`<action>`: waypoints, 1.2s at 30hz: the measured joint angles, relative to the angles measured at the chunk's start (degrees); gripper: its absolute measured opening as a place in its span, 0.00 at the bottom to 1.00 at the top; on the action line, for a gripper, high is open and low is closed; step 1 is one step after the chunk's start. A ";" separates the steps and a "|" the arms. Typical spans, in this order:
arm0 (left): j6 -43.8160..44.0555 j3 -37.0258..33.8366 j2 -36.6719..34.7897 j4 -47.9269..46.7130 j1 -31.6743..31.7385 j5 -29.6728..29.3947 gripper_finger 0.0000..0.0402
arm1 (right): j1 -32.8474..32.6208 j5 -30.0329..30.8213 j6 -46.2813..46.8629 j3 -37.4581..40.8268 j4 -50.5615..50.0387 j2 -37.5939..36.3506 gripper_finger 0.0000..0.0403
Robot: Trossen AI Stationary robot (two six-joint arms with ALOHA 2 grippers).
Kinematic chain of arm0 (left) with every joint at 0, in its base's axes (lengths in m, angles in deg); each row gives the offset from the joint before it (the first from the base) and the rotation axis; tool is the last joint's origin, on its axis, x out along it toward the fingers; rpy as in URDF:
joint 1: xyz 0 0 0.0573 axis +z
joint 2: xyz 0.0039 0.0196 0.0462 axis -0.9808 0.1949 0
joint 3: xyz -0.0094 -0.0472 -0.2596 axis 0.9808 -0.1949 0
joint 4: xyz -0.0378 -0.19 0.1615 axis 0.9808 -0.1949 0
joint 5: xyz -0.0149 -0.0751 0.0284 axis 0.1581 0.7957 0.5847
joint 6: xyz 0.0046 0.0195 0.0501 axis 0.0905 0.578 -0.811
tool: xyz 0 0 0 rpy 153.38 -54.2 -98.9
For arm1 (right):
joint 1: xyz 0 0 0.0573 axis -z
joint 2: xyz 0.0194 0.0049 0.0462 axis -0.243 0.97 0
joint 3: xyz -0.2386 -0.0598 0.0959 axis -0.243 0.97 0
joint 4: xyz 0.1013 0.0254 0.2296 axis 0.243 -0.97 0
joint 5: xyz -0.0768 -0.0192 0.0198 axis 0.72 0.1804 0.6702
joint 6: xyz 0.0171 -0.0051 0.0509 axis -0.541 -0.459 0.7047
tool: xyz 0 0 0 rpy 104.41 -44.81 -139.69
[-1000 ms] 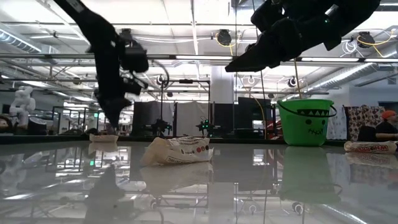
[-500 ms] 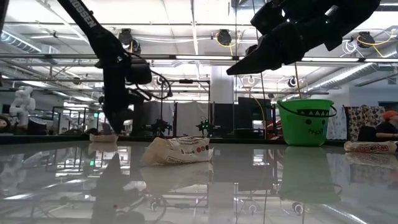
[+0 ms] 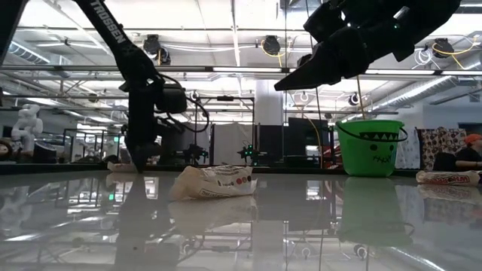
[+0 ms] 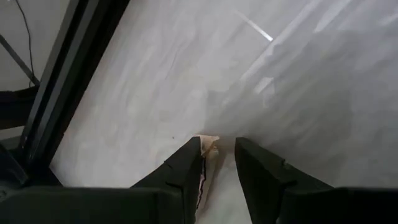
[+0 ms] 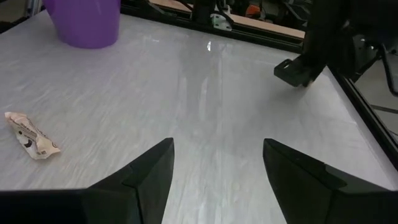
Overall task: Sort candy by brand, put in halloween buckets
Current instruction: Put the white candy bar into the purple bucket
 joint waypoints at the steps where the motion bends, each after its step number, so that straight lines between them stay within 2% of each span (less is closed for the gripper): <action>1: -0.01 0.34 0.08 -0.49 0.01 0.02 0.25 | 0.00 0.00 0.00 0.02 0.00 0.00 0.59; 7: 0.19 2.46 0.21 -0.99 0.19 -0.05 0.04 | 0.01 0.00 0.00 0.00 0.01 0.00 0.59; 13: 0.32 6.55 -0.37 -3.25 -1.43 1.20 0.01 | 0.00 0.00 0.02 0.02 -0.02 0.00 0.59; 16: 0.40 9.81 -2.31 -7.49 -3.97 9.03 0.01 | 0.00 0.00 0.02 0.02 -0.68 0.00 0.59; 20: 2.04 12.90 -7.14 -16.28 -9.48 25.42 0.01 | 0.00 -0.01 0.12 0.02 -1.94 0.00 0.59; 22: 5.52 13.39 -10.68 -19.85 -13.75 29.23 0.01 | 0.01 0.00 0.49 0.02 -2.16 0.00 0.59; 27: 16.87 13.38 -20.98 -28.09 -28.84 29.77 0.01 | -0.02 -0.02 2.80 0.02 -1.66 0.00 0.59; 32: 37.66 13.38 -30.01 -29.91 -47.97 29.87 0.01 | -0.14 -0.28 4.91 0.02 -1.66 0.00 0.59; 36: 55.38 13.38 -33.40 -28.65 -64.25 26.39 0.00 | -0.62 -0.28 5.22 0.02 -1.66 0.00 0.59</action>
